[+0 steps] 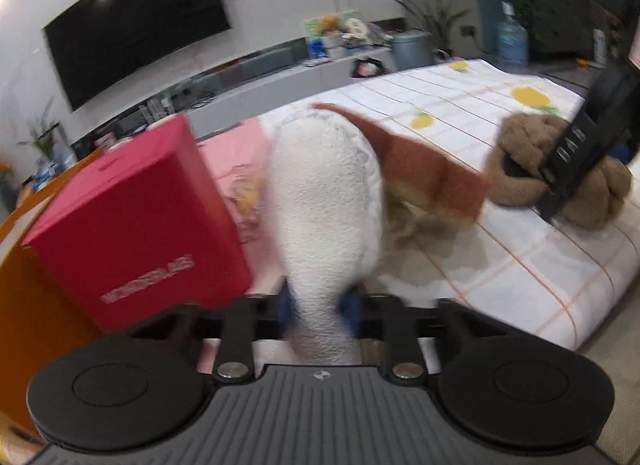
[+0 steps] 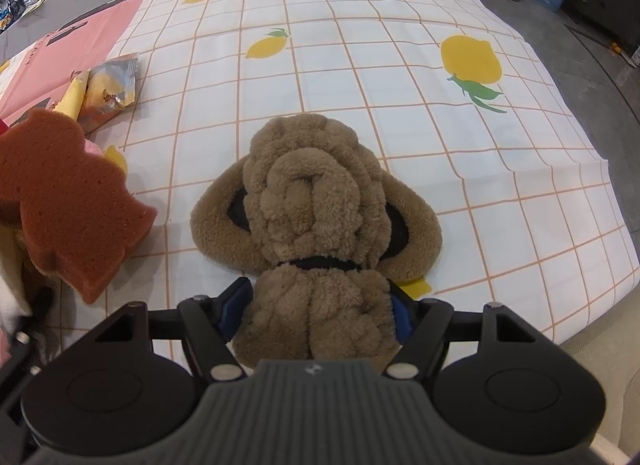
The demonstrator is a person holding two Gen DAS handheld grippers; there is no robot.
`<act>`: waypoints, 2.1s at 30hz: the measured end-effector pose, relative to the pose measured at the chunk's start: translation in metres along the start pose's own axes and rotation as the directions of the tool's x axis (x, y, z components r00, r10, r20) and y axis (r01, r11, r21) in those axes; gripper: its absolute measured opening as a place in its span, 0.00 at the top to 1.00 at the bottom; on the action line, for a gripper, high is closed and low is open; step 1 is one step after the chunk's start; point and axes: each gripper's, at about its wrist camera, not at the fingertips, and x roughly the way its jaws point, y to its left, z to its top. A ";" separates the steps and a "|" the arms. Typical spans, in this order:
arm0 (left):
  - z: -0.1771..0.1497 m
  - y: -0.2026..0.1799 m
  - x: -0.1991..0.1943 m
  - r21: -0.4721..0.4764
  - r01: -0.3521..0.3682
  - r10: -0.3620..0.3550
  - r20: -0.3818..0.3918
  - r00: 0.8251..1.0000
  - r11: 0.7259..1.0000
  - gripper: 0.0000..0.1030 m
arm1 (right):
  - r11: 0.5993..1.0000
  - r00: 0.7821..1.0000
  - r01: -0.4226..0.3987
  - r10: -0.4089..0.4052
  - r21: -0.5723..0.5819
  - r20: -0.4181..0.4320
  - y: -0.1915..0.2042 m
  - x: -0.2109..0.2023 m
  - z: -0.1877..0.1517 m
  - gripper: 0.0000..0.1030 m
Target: Organize soft objects
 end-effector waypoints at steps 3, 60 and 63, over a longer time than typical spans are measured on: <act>0.007 0.016 -0.012 -0.037 0.043 -0.043 0.013 0.999 0.998 0.84 | 1.000 1.000 -0.001 0.001 0.000 0.000 0.000 0.000 0.000 0.32; 0.059 0.160 -0.112 -0.316 0.093 -0.038 0.175 0.984 0.944 0.83 | 0.999 0.986 0.004 0.003 0.039 -0.165 0.003 -0.066 -0.057 0.08; 0.058 0.162 -0.117 -0.324 0.099 -0.042 0.178 0.983 0.941 0.83 | 0.999 0.976 -0.006 0.014 0.037 -0.217 0.015 -0.045 -0.061 0.06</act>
